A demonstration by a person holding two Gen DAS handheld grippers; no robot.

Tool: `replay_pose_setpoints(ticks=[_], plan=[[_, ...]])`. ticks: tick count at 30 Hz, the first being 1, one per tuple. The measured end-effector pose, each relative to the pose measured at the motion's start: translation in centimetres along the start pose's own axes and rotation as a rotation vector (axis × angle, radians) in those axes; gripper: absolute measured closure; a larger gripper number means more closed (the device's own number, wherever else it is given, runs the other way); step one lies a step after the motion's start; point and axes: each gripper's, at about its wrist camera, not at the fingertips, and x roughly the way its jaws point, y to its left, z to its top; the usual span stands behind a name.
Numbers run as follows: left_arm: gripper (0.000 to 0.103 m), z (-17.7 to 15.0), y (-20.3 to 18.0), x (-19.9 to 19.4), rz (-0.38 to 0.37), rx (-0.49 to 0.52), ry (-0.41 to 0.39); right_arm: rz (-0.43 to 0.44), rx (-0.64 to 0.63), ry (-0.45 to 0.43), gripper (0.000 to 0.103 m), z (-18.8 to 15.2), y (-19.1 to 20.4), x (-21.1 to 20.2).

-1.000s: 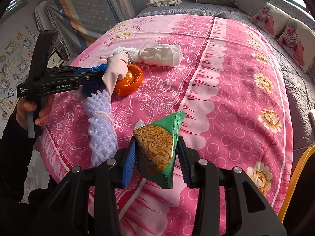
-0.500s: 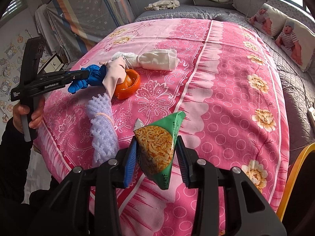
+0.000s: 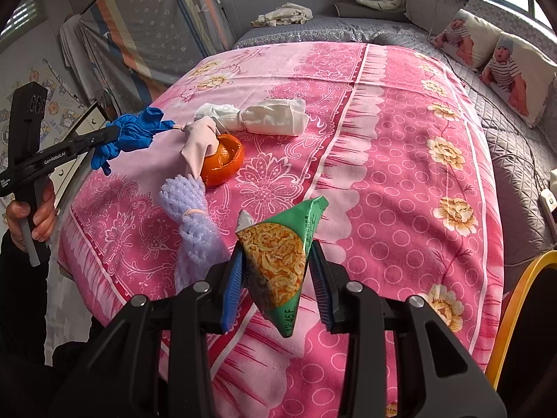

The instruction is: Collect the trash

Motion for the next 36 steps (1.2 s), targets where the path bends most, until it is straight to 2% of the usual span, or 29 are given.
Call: replay_pose_setpoints(ticks=[13, 20, 24, 36], plan=[[0.087, 0.0, -1.7, -1.2, 0.001, -0.040, -0.034, -0.001, 0.031, -0.036, 0.069, 0.3, -1.2, -0.9], [0.087, 0.6, -2.9, -1.0, 0.017, -0.067, -0.054, -0.011, 0.030, -0.048, 0.069, 1.6, -2.0, -1.0], [0.087, 1.2, -4.3, -0.7, 0.018, -0.048, -0.066, -0.018, 0.032, -0.052, 0.068, 2.5, -2.5, -0.9], [0.087, 3.0, -9.6, 1.7, -0.092, 0.020, -0.044, -0.041, 0.069, -0.040, 0.068, 3.2, -4.9, -0.7]])
